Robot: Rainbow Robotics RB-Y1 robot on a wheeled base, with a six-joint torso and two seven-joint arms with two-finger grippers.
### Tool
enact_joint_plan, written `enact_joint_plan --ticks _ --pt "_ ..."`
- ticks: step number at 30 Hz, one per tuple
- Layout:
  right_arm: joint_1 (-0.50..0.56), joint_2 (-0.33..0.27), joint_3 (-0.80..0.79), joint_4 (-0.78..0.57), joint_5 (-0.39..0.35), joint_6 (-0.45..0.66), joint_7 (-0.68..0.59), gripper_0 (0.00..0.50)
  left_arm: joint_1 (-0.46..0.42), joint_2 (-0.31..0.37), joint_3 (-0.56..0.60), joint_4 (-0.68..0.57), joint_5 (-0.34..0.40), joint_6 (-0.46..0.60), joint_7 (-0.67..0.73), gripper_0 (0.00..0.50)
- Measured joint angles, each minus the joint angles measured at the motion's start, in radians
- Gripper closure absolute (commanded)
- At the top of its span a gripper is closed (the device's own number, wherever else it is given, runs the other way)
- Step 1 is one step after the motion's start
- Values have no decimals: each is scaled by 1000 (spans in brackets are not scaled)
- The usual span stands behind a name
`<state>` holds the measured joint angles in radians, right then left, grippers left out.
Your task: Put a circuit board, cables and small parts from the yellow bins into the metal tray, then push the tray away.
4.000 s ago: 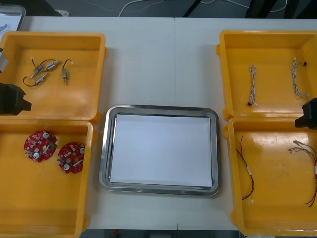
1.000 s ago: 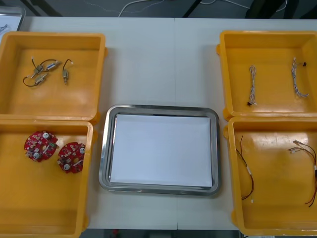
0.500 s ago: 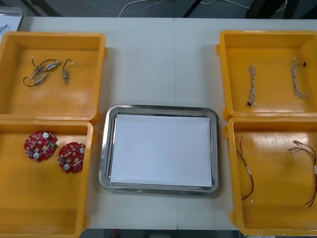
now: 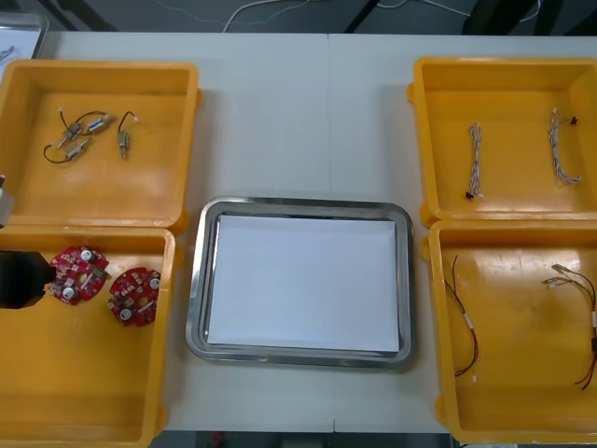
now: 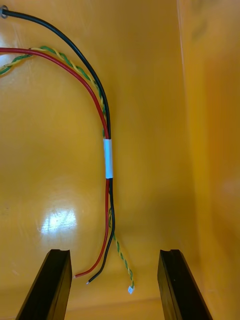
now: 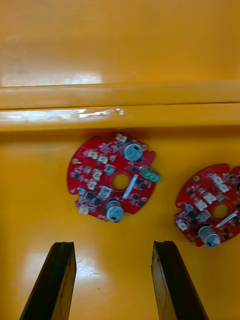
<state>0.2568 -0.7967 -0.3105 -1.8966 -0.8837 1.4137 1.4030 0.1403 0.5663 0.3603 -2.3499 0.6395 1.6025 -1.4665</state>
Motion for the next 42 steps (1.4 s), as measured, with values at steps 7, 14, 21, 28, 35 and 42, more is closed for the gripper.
enact_joint_plan --ticks 7,14,21,28,35,42 --pt "0 28 3 0 21 0 0 0 28 -25 -39 11 0 -96 -23 60" --pt "0 43 26 1 47 -11 0 0 46 -25 -43 82 6 -159 -157 57" --pt "0 61 45 1 72 -11 0 0 45 -25 -43 152 12 -174 -187 58" --pt "0 74 58 1 92 -11 0 0 28 -25 -43 208 6 -175 -187 59" --pt "0 84 63 9 110 -14 0 0 4 -25 -56 223 -13 -175 -187 57" --pt "-2 85 65 56 109 -38 3 0 -24 -25 -84 254 -23 -175 -187 58"
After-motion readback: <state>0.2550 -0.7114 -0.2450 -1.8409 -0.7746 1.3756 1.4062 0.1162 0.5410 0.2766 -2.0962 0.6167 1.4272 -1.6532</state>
